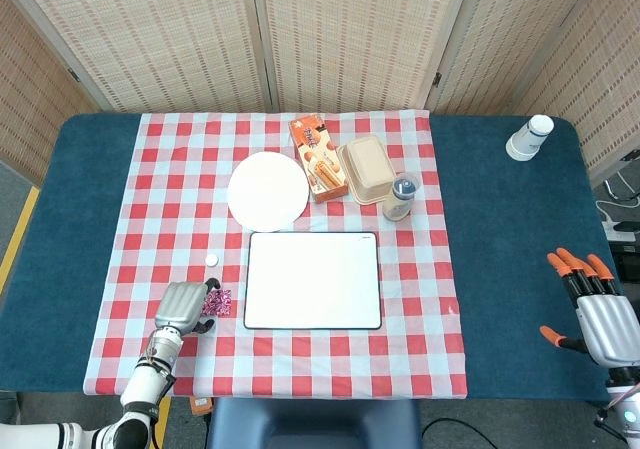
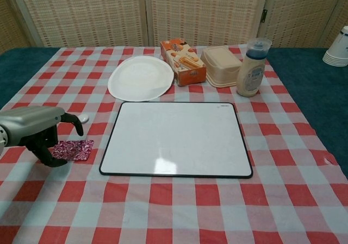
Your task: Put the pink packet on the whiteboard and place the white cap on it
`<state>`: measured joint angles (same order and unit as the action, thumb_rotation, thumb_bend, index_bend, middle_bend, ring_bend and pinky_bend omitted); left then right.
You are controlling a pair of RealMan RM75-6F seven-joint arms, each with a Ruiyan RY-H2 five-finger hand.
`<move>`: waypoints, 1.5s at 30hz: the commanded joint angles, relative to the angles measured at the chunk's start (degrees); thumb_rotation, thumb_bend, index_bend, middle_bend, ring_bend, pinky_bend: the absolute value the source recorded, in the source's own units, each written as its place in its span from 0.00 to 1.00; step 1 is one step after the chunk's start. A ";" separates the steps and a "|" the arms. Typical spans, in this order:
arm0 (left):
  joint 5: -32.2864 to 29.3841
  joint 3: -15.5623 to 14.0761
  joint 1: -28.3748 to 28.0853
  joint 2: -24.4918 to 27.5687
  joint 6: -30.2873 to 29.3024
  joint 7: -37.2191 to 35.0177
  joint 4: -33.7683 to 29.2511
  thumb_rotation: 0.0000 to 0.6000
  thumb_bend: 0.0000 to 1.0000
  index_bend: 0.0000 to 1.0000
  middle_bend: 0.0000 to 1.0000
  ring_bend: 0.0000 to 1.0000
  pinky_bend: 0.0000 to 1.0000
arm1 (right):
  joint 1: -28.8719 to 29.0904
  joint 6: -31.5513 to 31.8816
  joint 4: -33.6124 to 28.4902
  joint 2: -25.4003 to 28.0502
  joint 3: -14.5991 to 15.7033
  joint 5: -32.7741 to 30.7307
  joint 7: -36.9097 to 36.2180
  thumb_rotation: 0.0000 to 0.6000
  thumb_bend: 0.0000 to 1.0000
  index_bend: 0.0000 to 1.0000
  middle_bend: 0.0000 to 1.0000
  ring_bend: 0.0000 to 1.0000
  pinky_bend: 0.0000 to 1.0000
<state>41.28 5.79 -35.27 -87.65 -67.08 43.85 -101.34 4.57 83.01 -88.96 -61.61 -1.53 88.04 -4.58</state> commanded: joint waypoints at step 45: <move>-5.81 -1.12 -3.74 -2.04 -0.48 1.26 3.94 1.00 0.25 0.35 1.00 1.00 1.00 | 0.05 -0.14 0.09 -0.14 -0.23 -0.41 0.19 1.00 0.00 0.07 0.03 0.00 0.05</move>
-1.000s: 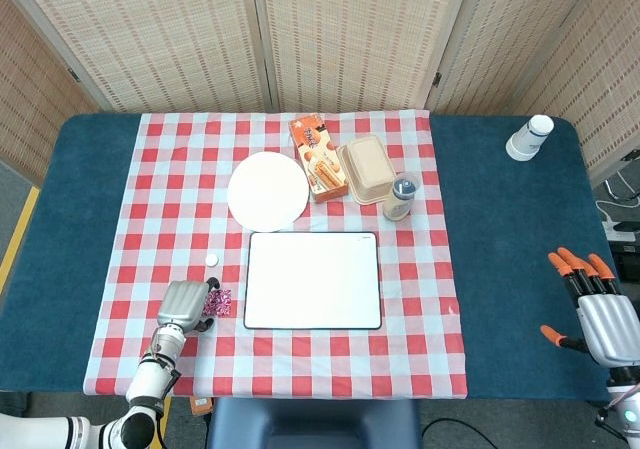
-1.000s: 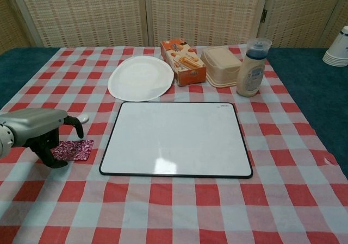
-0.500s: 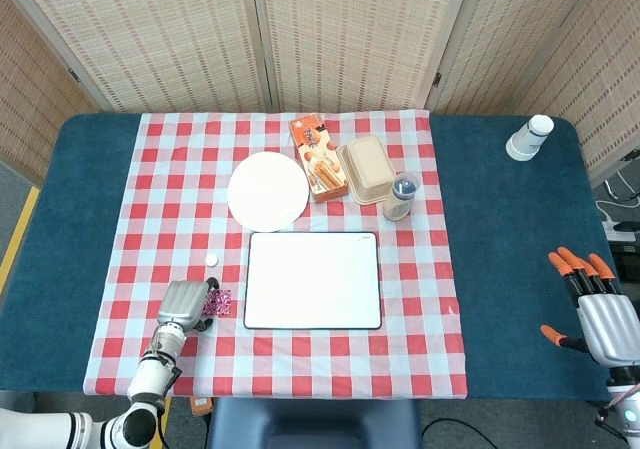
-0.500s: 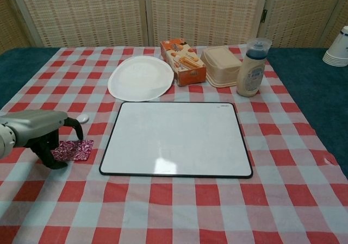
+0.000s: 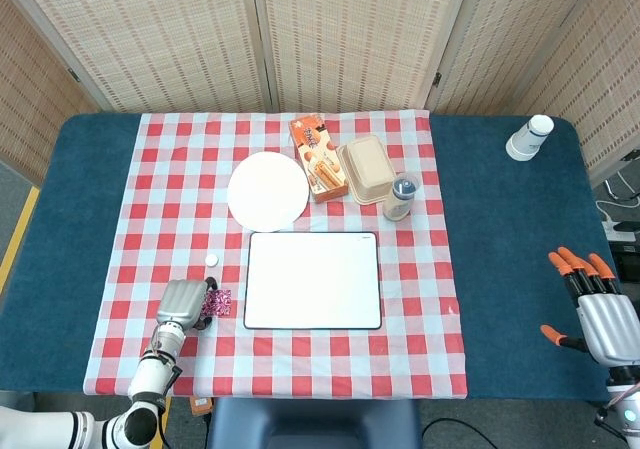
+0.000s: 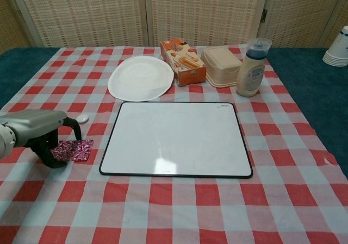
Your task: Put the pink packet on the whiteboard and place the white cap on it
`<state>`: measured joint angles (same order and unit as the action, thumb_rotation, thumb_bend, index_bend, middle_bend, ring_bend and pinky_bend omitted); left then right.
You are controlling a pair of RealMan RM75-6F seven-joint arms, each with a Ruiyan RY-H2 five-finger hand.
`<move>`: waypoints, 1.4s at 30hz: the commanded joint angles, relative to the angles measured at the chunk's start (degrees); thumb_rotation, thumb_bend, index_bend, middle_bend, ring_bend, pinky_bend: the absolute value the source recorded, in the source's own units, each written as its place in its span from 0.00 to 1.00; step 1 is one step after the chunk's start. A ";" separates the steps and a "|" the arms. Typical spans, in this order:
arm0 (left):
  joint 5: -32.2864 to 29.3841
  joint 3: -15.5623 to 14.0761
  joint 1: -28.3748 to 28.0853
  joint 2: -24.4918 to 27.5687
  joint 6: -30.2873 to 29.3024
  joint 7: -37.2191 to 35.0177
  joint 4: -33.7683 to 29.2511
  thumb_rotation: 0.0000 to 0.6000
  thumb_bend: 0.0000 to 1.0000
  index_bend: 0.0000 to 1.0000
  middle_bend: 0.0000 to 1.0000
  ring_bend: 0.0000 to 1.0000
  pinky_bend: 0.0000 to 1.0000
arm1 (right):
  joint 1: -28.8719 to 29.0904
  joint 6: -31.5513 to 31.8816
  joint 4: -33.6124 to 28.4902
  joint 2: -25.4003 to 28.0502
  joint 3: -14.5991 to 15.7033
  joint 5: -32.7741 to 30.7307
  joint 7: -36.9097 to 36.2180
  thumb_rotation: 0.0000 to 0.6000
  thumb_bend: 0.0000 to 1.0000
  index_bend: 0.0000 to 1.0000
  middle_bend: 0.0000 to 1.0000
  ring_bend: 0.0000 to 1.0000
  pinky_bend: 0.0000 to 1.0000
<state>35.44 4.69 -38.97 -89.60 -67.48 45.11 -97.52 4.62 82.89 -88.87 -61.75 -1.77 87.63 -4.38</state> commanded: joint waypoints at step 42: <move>6.11 1.70 -2.08 6.15 -4.44 1.67 -14.26 1.00 0.27 0.38 1.00 1.00 1.00 | -0.28 0.48 -0.16 0.34 -0.07 0.00 -0.43 1.00 0.00 0.07 0.03 0.00 0.05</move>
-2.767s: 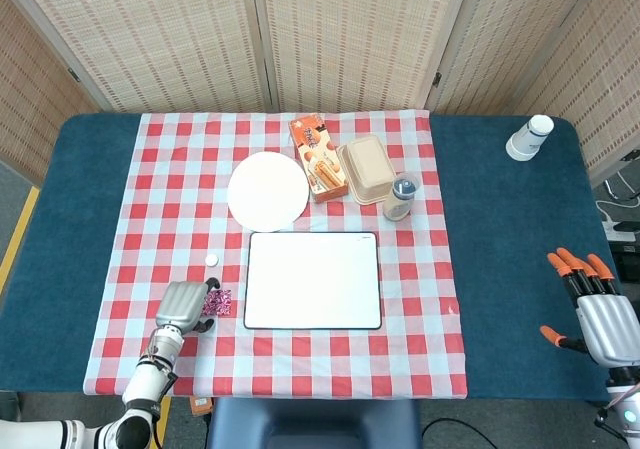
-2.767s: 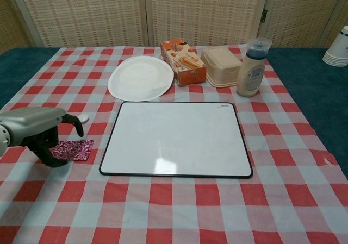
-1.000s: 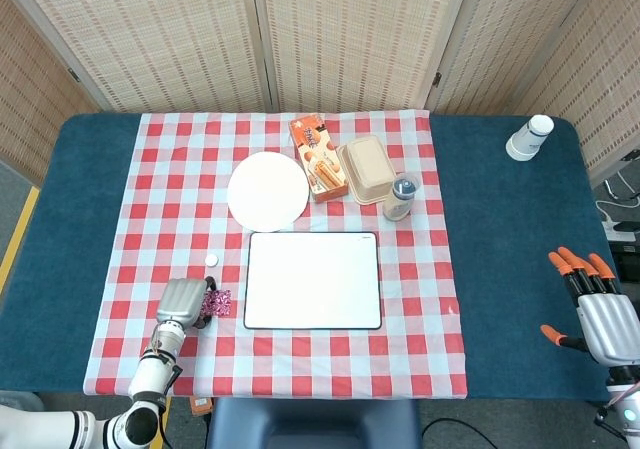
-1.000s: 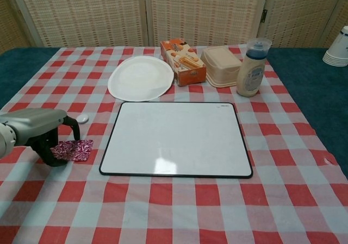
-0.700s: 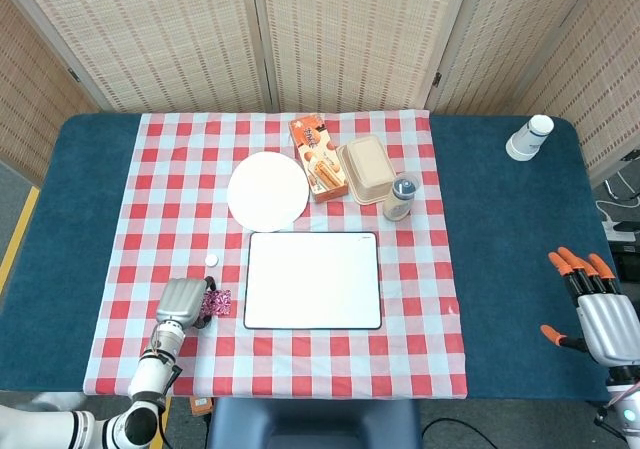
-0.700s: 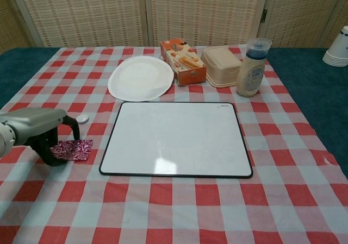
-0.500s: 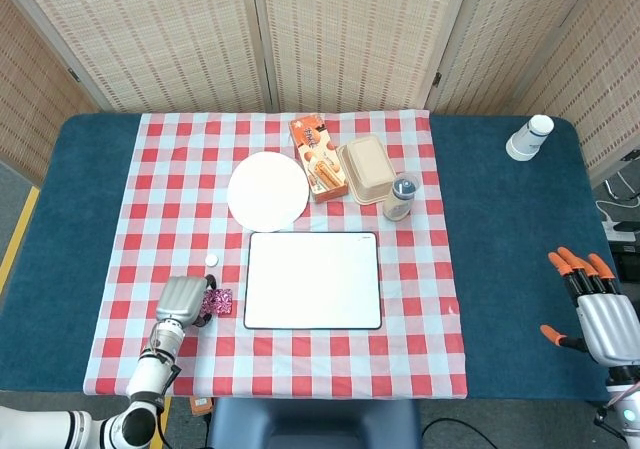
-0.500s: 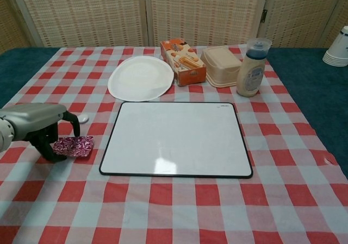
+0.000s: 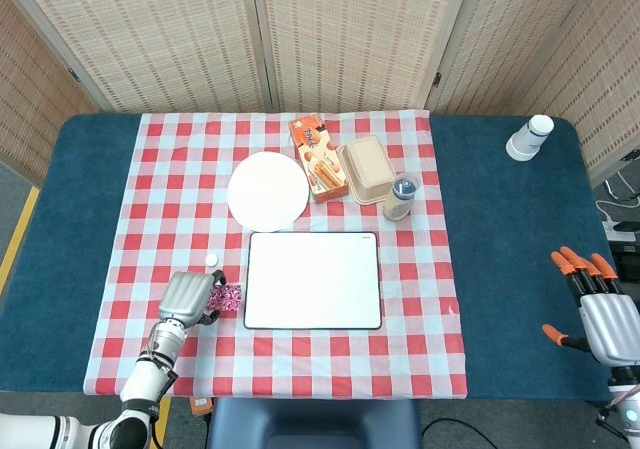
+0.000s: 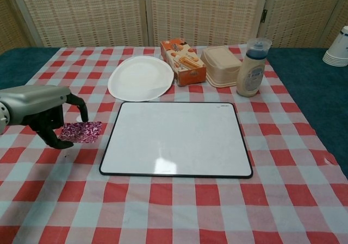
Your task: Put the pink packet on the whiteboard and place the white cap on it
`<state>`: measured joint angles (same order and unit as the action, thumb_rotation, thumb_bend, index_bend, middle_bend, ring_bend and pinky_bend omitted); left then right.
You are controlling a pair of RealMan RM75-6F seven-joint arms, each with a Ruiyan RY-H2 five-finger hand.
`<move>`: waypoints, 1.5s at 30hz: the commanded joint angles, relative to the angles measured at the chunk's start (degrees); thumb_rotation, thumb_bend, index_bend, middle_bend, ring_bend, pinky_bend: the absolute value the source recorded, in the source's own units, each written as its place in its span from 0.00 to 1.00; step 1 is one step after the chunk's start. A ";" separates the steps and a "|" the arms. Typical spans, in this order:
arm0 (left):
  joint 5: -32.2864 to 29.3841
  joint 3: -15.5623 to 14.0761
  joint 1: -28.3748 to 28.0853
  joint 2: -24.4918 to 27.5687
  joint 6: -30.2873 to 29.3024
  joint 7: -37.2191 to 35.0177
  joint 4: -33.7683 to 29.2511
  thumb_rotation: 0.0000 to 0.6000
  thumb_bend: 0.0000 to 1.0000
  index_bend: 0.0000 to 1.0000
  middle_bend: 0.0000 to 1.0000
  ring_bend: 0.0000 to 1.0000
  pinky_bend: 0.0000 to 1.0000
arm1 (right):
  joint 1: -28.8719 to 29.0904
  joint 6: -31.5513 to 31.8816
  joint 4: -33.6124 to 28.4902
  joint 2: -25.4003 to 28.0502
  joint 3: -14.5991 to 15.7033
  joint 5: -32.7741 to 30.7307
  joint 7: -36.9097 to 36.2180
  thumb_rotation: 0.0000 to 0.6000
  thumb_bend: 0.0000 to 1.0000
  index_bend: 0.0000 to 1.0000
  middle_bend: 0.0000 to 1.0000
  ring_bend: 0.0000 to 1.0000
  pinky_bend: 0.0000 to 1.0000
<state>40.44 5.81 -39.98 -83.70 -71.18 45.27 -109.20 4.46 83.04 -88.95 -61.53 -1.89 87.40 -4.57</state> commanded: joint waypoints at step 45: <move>-15.25 13.29 -23.71 -25.70 -0.09 16.93 20.14 1.00 0.27 0.38 1.00 1.00 1.00 | -1.51 2.95 -0.34 1.12 -0.39 0.50 -2.51 1.00 0.00 0.07 0.03 0.00 0.05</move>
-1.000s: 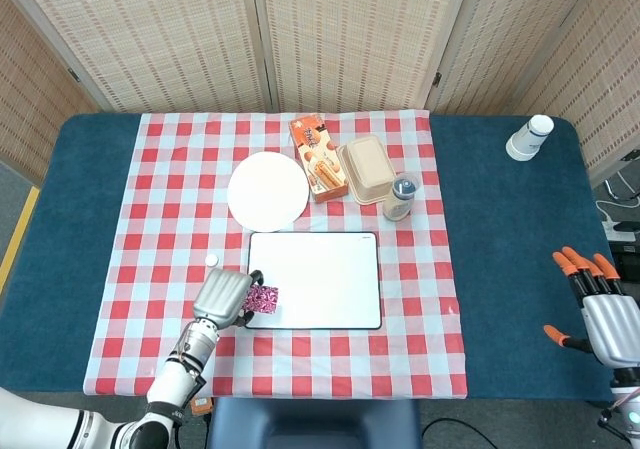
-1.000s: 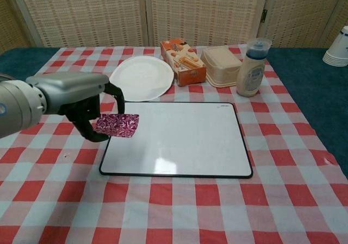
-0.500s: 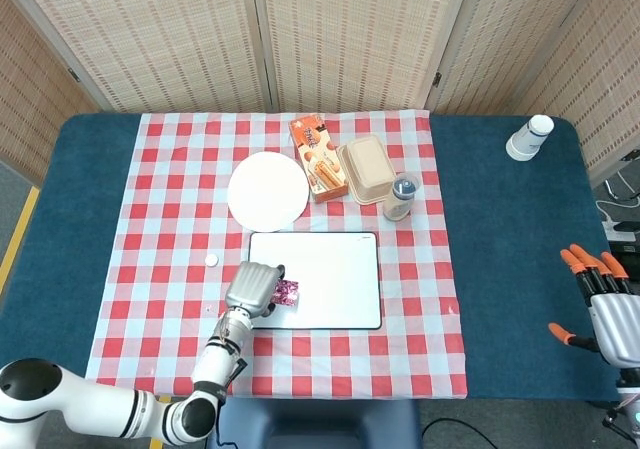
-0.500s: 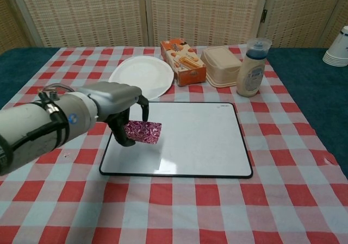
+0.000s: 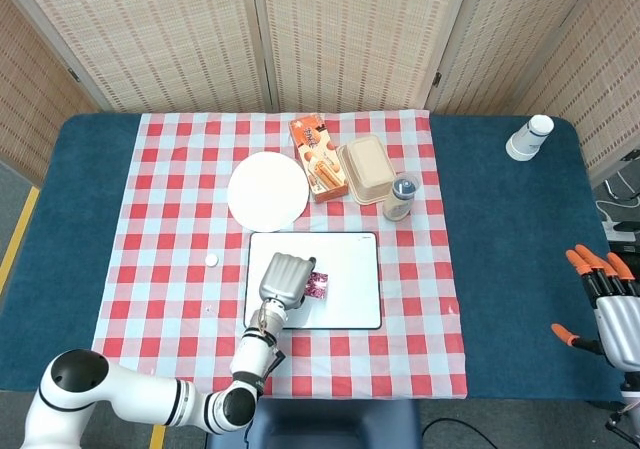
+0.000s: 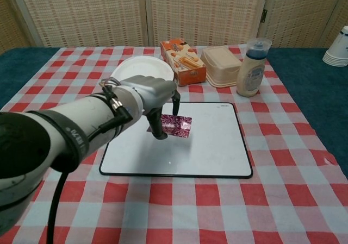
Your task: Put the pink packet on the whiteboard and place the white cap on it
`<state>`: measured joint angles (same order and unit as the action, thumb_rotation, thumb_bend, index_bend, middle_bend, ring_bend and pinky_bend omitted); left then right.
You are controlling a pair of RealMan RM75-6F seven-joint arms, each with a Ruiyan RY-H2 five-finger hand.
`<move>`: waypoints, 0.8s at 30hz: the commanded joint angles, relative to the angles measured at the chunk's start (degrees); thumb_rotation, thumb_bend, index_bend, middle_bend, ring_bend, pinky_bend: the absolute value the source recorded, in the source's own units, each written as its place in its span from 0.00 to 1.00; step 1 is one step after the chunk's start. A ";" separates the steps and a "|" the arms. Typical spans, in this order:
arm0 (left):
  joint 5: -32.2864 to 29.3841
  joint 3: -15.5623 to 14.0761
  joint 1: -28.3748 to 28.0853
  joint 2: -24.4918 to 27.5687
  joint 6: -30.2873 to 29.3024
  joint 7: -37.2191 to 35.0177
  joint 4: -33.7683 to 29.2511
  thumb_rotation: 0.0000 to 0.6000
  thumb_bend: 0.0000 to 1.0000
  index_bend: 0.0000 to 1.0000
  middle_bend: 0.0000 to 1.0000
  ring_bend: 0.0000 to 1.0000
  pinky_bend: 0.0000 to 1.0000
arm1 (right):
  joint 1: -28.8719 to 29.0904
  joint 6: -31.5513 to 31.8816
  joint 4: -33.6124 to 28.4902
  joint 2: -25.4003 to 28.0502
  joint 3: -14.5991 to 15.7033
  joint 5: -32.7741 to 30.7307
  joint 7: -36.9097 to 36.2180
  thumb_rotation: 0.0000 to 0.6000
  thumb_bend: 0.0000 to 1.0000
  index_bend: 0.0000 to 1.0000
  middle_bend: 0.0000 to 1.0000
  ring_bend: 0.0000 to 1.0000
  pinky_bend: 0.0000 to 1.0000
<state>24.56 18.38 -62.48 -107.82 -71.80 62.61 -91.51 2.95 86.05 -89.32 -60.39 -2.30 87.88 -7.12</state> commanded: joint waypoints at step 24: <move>0.64 -0.45 -1.98 -3.73 3.31 -0.14 12.09 1.00 0.25 0.23 1.00 1.00 1.00 | 0.36 -0.94 0.23 -0.50 0.17 0.23 1.10 1.00 0.00 0.07 0.03 0.00 0.05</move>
<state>25.54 18.09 -64.68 -111.88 -68.69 62.22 -79.24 3.29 85.14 -89.12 -60.87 -2.11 88.14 -6.03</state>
